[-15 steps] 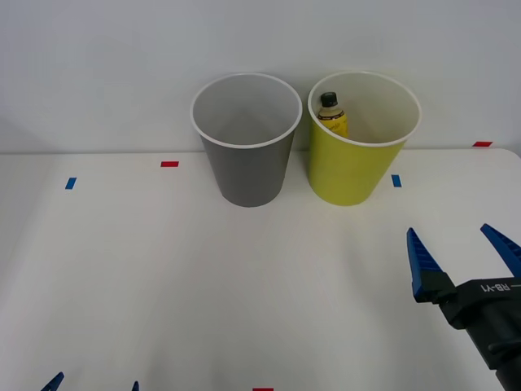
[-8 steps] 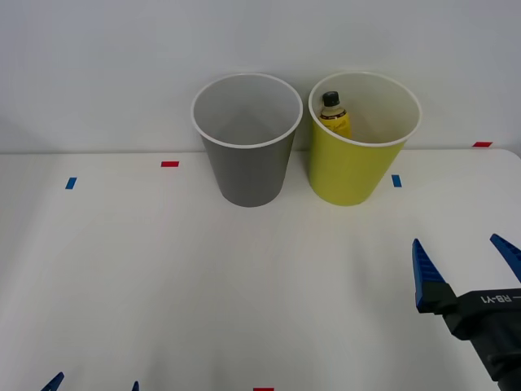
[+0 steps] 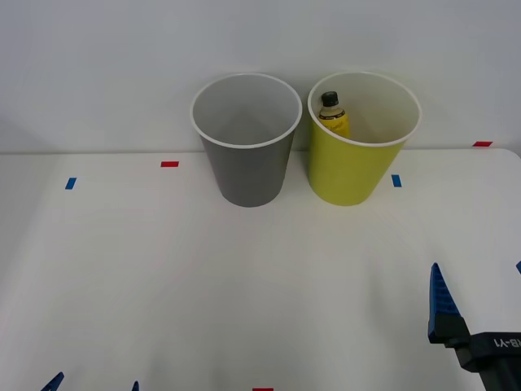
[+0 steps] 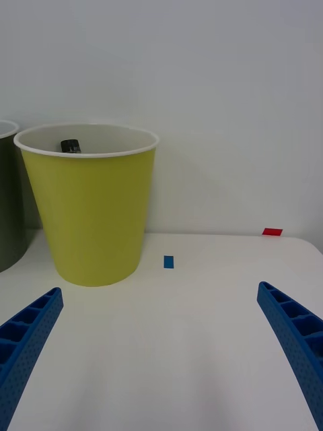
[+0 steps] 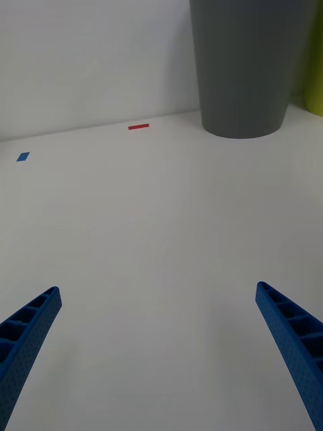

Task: Put cans in the gray bin and PET bottles in the light green bin.

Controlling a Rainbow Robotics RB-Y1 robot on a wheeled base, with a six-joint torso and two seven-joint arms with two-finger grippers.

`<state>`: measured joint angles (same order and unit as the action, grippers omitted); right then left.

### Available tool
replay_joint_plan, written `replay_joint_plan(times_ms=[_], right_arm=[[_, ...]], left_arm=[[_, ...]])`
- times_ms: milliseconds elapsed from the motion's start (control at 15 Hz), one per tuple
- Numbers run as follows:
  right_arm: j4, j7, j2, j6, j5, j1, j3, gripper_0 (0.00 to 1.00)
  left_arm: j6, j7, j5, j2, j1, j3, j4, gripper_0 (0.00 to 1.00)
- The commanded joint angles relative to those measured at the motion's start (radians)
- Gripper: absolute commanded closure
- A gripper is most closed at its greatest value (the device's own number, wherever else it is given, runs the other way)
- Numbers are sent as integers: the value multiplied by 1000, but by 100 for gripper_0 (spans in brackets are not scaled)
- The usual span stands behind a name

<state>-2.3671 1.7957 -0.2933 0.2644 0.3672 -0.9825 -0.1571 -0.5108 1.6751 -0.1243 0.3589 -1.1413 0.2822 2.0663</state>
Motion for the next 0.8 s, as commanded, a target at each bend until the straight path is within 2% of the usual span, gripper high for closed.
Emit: replay_joint_plan(times_ms=[67,200,333,400,533,667,800], right_arm=[[147,-12,-20,214,-16,-96,-53,0],[146,-16,13,227,-37,-180,-62,0],[147,-32,46,239,-133,-249,-24,0],[147,-95,55,240,-182,-275,-9,0],[155,-165,59,254,-203,-300,-10,0],[250,-170,62,346,-215,-285,-15,0],[289,-188,60,381,-220,-286,-29,0]], left_arm=[[0,0,0,0,0,0,0,0],[0,0,0,0,0,0,0,0],[0,0,0,0,0,0,0,0],[0,0,0,0,0,0,0,0],[0,0,0,0,0,0,0,0],[0,0,0,0,0,0,0,0],[0,0,0,0,0,0,0,0]])
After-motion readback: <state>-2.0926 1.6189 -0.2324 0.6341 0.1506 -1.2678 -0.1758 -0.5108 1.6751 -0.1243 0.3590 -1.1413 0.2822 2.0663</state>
